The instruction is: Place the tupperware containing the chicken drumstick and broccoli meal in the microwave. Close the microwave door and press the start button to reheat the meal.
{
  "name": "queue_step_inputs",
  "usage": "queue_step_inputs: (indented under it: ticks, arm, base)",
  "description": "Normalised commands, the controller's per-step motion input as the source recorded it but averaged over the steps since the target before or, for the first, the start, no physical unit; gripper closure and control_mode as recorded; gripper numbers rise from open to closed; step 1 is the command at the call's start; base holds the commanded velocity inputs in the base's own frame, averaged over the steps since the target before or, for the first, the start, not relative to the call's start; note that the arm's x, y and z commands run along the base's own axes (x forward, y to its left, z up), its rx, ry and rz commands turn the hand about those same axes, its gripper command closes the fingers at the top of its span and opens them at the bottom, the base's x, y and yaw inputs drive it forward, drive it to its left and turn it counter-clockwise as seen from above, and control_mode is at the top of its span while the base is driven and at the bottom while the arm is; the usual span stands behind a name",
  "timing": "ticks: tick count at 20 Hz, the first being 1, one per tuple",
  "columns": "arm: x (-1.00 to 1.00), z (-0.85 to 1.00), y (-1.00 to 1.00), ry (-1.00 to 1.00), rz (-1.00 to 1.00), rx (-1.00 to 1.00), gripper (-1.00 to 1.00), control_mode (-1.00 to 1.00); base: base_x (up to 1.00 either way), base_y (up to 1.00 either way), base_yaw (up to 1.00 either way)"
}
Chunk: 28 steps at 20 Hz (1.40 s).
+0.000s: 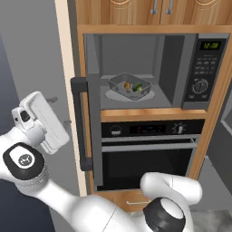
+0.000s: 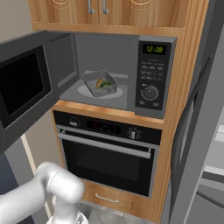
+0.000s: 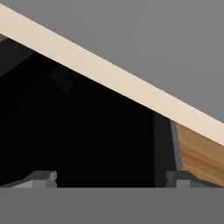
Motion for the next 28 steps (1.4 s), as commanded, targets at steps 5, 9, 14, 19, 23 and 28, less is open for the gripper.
queue_step_inputs:
  ticks: [5, 9, 14, 19, 23, 28]
  arm:
    - [0.0, -0.28, -1.0, 0.0, -0.16, 0.07, -1.0, -1.0]
    - [-0.13, -0.18, -1.0, 0.0, -0.11, 0.11, -1.0, -1.0]
    - [-0.06, -0.2, -1.0, 0.0, -0.08, 0.13, -1.0, -1.0]
    - [0.01, -0.22, -1.0, 0.0, 0.0, 0.15, -1.0, -1.0]
    - [0.18, -0.25, -1.0, 0.0, 0.06, 0.18, -1.0, -1.0]
    - [0.44, -0.23, -1.0, 0.0, 0.16, 0.18, -1.0, -1.0]
  base:
    - [0.0, 0.0, 0.0]
    - [0.0, 0.0, 0.0]
    - [0.0, 0.0, 0.0]
    - [0.0, 0.0, 0.0]
    - [0.0, 0.0, 0.0]
    - [0.0, 0.0, 0.0]
